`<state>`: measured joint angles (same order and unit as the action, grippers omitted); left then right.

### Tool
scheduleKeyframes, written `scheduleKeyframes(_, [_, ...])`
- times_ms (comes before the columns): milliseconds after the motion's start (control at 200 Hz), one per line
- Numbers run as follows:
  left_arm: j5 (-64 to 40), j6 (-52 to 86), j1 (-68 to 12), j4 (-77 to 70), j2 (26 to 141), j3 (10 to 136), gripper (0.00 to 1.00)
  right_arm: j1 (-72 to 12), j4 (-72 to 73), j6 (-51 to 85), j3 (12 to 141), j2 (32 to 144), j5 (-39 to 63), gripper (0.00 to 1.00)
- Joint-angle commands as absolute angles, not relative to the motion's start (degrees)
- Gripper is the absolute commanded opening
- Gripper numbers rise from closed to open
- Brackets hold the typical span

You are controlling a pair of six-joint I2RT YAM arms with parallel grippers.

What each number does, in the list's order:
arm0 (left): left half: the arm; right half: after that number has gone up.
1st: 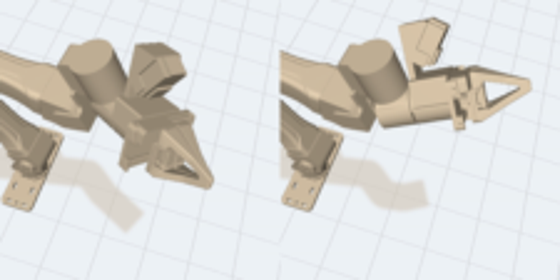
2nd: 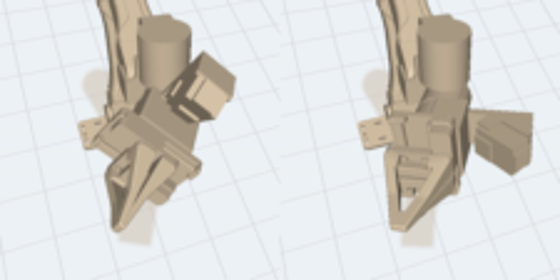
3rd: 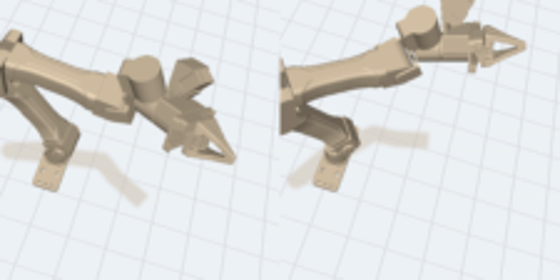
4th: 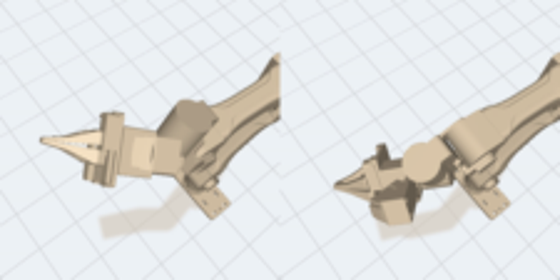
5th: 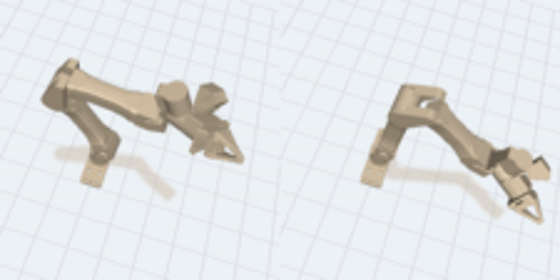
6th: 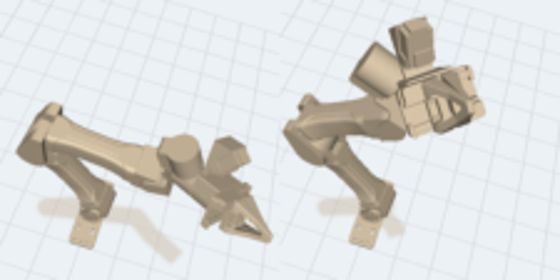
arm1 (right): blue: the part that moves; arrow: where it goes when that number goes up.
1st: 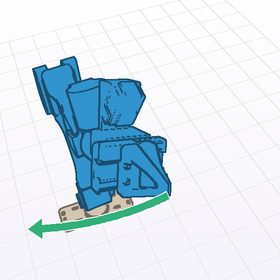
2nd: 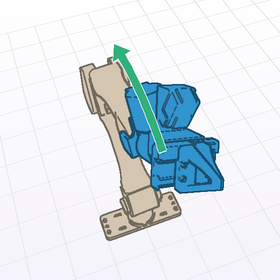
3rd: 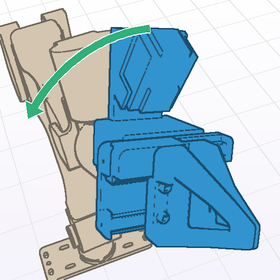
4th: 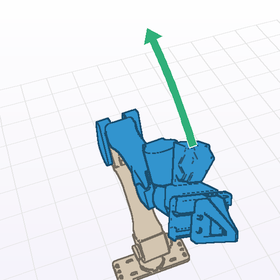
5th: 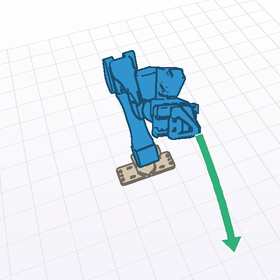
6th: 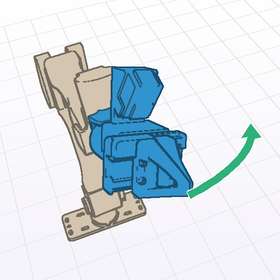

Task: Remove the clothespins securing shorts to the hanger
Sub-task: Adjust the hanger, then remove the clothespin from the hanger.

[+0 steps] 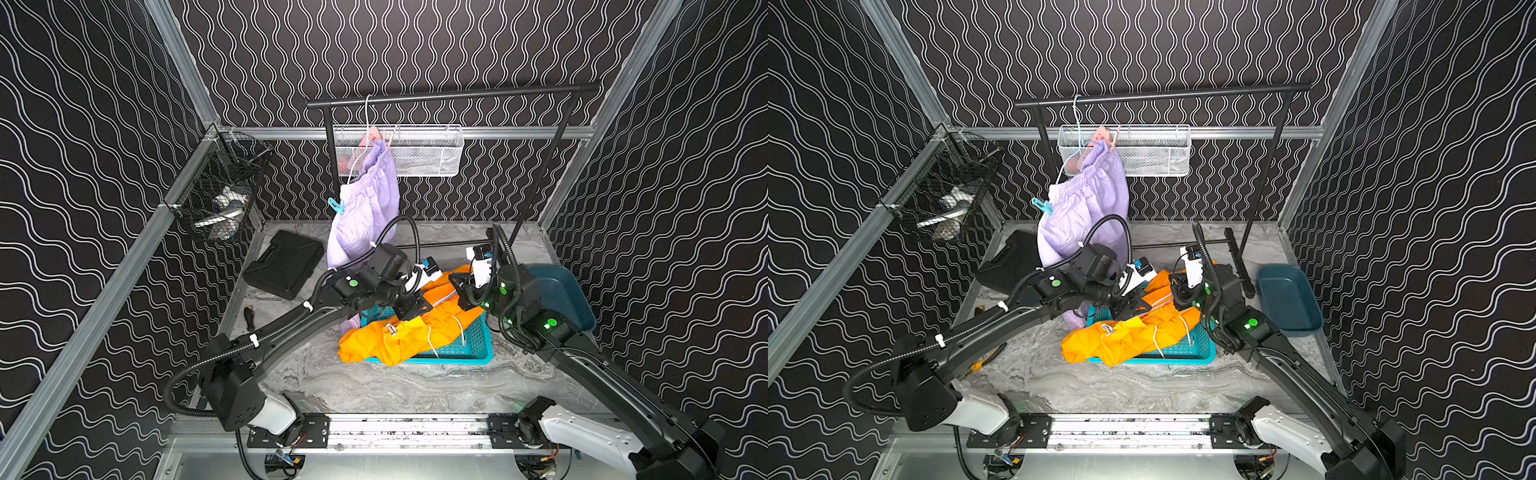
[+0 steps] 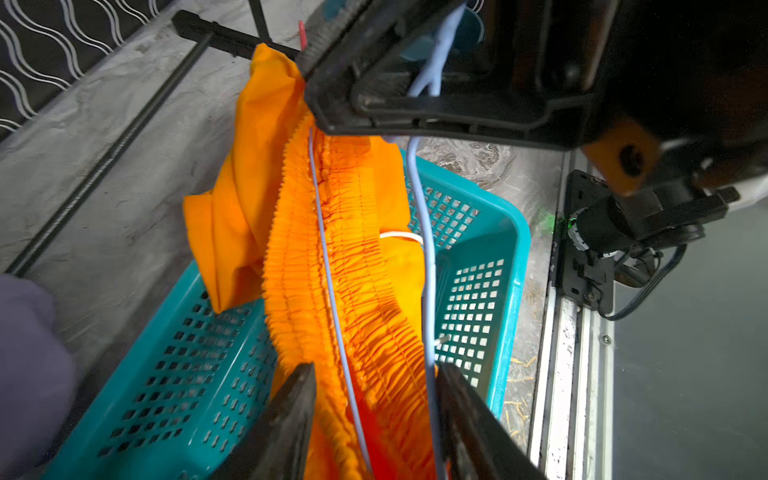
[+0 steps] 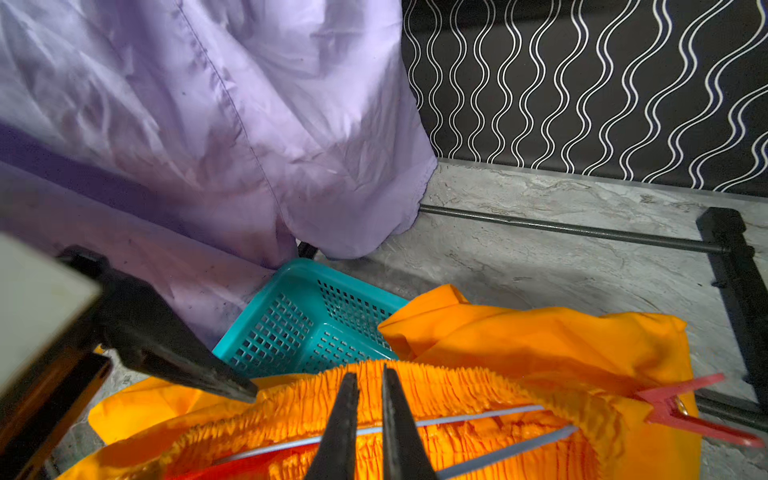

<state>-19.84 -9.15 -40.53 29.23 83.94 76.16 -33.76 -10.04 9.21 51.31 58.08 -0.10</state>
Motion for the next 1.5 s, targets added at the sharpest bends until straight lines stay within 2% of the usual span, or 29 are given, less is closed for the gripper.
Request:
scheduleKeyframes(0, [-12.7,-6.4,-40.0,26.7,80.6,75.0,0.55,-33.9,-10.7,9.2,52.8,59.2,-1.7,0.0])
scheduleKeyframes(275, [-6.0,1.8,-40.0,29.1,71.2,70.5,0.68,-33.8,-11.9,11.0,54.4,62.0,-5.6,0.0])
scheduleKeyframes(610, [-2.8,13.2,-41.7,28.8,58.3,59.4,0.7,-34.7,-13.2,15.2,59.2,67.6,-13.3,0.0])
scheduleKeyframes(946, [-1.1,20.1,-44.2,24.3,53.7,55.0,0.75,-38.1,-11.7,16.8,61.2,71.3,-21.4,0.0])
scheduleKeyframes(1256, [-5.8,26.3,-45.1,22.0,52.0,54.0,0.8,-39.8,-9.8,20.7,62.7,74.1,-26.5,0.0])
scheduleKeyframes(1491, [-0.9,26.8,-50.2,22.0,52.5,54.7,0.8,-42.8,-10.6,23.4,67.3,78.3,-31.2,0.0])
